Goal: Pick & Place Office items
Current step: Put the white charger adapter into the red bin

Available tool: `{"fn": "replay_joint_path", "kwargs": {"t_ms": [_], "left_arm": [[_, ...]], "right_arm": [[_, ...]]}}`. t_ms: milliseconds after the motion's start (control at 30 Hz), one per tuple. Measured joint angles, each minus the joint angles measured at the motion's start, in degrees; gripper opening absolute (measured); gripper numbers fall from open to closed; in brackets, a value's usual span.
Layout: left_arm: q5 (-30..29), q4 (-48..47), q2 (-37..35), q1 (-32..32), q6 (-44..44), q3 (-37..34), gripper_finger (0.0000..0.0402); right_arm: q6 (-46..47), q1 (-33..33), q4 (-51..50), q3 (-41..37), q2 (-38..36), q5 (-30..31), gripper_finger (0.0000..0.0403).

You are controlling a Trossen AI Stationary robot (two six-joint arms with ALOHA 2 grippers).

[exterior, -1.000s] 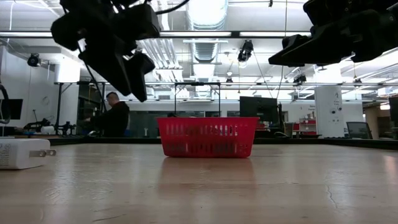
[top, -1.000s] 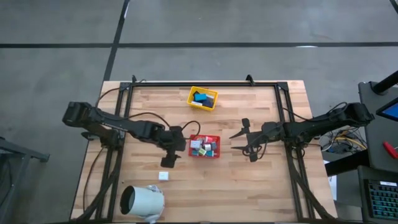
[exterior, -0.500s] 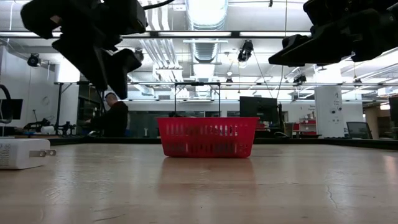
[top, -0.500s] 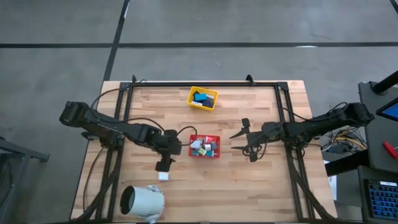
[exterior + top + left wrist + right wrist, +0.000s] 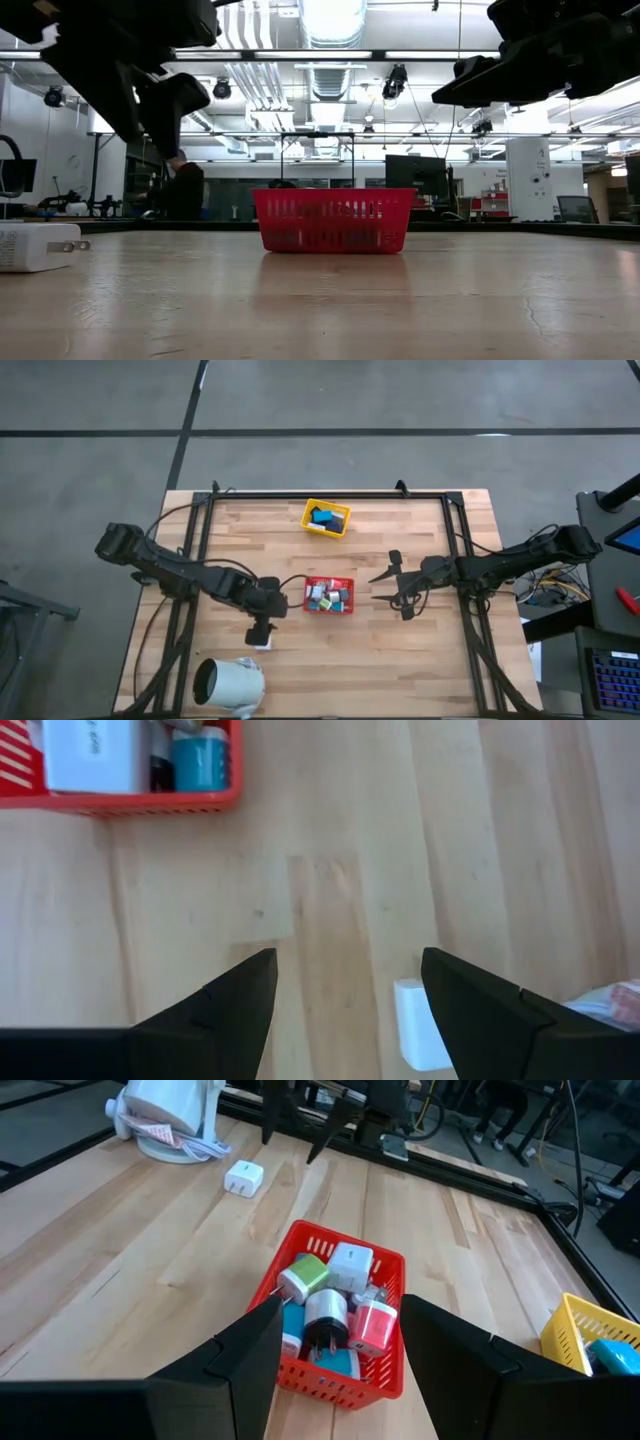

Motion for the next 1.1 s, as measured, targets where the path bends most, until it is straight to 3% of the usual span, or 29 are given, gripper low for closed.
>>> {"fn": "replay_joint_path", "kwargs": {"t_ms": [633,1100], "left_arm": [[0.07,-0.38,3.29,-6.49,-10.66,0.0,0.0255],[4.69,0.17,6.57,-8.69,-16.6,0.0,0.0255]], "right_arm": [[1.06,0.0,-0.31,-0.2,0.02,-0.02,0.0201],[1.25,0.02,-1.38,-0.2,0.02,-0.02,0.0201]]}}
